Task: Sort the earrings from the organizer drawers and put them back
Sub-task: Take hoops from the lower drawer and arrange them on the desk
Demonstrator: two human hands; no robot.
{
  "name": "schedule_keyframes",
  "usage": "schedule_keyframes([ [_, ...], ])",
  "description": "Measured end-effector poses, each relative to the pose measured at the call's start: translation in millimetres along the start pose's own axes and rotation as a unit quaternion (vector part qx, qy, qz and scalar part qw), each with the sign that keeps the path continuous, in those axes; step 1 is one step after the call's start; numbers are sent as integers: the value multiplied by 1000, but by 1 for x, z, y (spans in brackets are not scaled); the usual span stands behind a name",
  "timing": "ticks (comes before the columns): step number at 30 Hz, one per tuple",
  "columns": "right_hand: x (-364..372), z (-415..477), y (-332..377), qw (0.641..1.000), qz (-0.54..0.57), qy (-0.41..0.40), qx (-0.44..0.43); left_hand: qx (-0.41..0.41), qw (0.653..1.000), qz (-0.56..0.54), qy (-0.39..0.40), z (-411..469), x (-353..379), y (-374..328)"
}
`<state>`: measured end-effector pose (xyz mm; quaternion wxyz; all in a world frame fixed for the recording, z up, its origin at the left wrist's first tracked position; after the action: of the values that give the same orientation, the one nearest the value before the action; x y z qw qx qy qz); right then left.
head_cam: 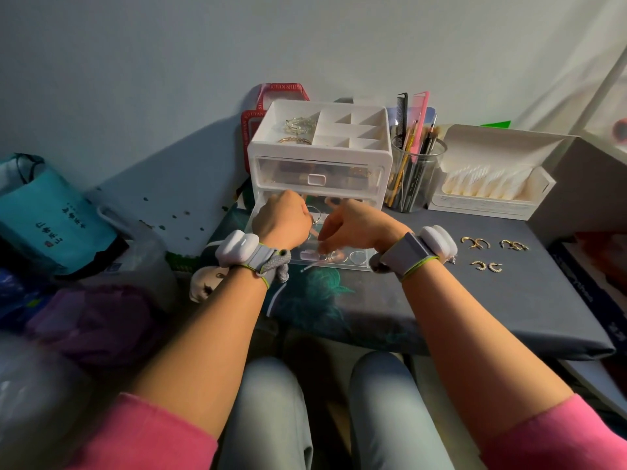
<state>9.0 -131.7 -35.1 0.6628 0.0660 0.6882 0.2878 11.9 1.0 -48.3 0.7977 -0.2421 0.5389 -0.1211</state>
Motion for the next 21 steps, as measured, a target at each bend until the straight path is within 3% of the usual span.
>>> schedule_keyframes([
  [13, 3, 0, 0, 999, 38, -11, -14, -11, 1000, -11, 7, -4, -3, 0],
  [21, -10, 13, -11, 999, -28, -38, 3, 6, 999, 18, 51, 5, 7, -8],
])
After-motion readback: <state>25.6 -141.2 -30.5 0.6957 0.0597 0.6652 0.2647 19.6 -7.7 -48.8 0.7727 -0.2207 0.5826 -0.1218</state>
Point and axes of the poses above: each hand's wrist, its own z-axis towards the middle knuckle, its own x-axis out of the palm, y = z × x, the point moved 3 cm from there along z, towards the middle knuckle, and after that the axes turned 11 degrees about -y, right-handed, at the moved point
